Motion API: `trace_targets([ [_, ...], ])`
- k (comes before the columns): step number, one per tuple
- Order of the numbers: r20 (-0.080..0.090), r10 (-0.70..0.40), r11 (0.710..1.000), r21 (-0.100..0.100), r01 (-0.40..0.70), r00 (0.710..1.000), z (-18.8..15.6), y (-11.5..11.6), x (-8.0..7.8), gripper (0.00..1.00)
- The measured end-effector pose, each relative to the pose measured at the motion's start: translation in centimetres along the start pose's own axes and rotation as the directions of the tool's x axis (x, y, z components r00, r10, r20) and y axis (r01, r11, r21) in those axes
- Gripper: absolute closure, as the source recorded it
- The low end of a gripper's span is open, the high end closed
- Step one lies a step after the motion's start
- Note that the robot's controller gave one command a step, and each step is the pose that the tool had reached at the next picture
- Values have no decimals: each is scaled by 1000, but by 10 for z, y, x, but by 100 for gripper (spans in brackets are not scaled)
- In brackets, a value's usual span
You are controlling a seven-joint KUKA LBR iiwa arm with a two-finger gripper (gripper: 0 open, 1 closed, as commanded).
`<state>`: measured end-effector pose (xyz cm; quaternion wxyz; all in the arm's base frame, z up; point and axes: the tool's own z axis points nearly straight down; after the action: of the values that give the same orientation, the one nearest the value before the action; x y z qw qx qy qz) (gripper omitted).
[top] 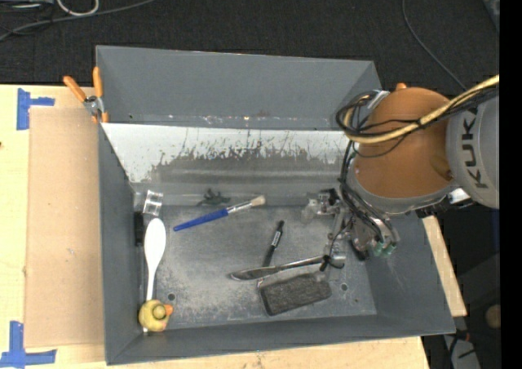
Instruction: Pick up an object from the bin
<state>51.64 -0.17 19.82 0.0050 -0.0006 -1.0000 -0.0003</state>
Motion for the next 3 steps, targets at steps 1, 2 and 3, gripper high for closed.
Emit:
trace_targets([
  [1, 8, 0, 1000, 0, 0, 1000, -4, 0, -1, 0],
  [2, 9, -158, 987, 1, 158, 987, 63, -2, 19, 0],
  [3, 9, -286, 958, 2, 286, 958, 57, -2, 40, 0],
])
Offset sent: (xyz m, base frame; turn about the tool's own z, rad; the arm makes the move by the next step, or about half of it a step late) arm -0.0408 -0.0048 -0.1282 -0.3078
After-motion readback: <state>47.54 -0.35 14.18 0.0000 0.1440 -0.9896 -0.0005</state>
